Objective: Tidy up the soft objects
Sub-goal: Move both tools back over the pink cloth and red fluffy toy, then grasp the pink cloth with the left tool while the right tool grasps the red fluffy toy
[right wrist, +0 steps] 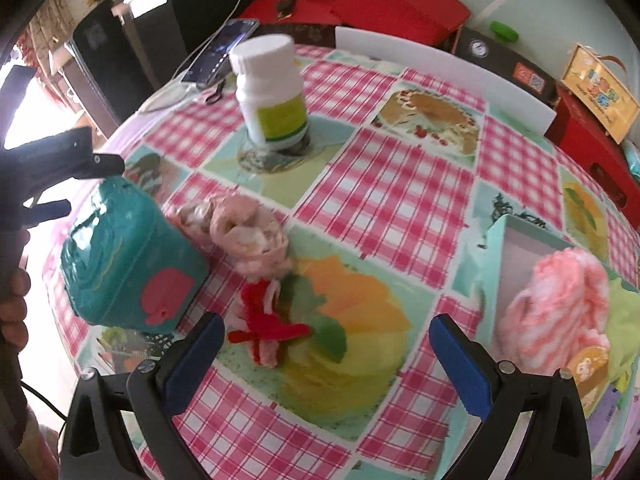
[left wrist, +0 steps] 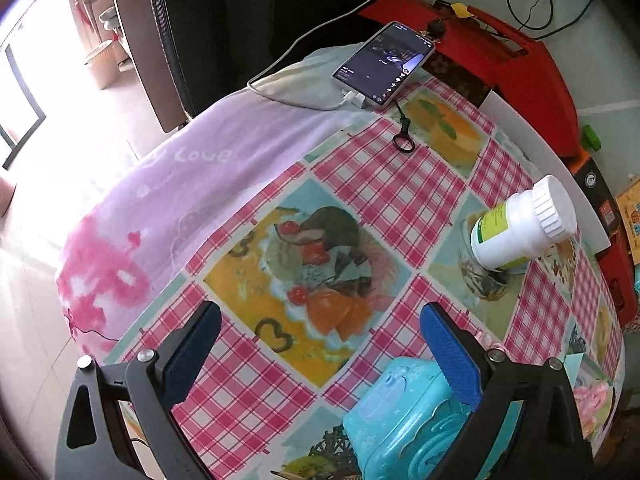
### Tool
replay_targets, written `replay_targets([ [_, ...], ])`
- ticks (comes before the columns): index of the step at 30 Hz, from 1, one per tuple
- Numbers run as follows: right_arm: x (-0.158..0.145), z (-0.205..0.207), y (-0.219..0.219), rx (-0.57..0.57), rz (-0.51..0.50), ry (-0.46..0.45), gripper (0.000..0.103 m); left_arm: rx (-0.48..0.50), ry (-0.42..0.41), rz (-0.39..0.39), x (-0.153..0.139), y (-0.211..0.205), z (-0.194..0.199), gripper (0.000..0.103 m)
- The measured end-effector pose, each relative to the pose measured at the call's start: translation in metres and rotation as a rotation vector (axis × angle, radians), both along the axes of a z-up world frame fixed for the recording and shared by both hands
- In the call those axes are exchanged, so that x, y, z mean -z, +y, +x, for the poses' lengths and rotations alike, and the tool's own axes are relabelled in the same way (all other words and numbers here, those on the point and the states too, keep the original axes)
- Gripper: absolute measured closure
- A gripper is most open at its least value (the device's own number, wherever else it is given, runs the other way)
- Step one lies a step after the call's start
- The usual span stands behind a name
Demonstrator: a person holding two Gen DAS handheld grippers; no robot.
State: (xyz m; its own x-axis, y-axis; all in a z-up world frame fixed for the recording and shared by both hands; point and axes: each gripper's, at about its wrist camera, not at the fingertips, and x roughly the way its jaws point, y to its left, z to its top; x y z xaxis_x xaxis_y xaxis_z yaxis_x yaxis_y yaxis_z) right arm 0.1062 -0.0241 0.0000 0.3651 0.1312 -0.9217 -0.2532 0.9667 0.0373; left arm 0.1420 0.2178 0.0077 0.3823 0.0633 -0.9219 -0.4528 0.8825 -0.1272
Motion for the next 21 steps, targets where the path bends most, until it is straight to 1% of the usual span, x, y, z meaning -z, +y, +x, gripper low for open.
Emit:
replay_targets([
  [4,0.010,0.001,0.010,-0.026,-0.017,0.018,0.000,0.013,-0.018,-0.006,-0.002,-0.003,0.000,0.004],
  [10,0.027,-0.001,0.021,-0.064,-0.055,0.036,0.000,0.035,-0.018,-0.018,-0.001,-0.008,0.003,0.004],
  [13,0.032,0.000,0.021,-0.069,-0.089,0.032,0.005,0.041,-0.020,-0.022,-0.001,-0.009,0.003,0.004],
  [16,0.031,0.001,0.019,-0.067,-0.081,0.022,0.006,0.047,-0.022,-0.025,-0.001,-0.011,0.003,0.004],
  [18,0.029,0.001,0.018,-0.071,-0.074,0.012,0.011,0.051,-0.024,-0.026,-0.001,-0.013,0.004,0.004],
  [21,0.026,0.003,0.018,-0.077,-0.064,0.002,0.021,0.059,-0.028,-0.028,-0.002,-0.014,0.005,0.004],
])
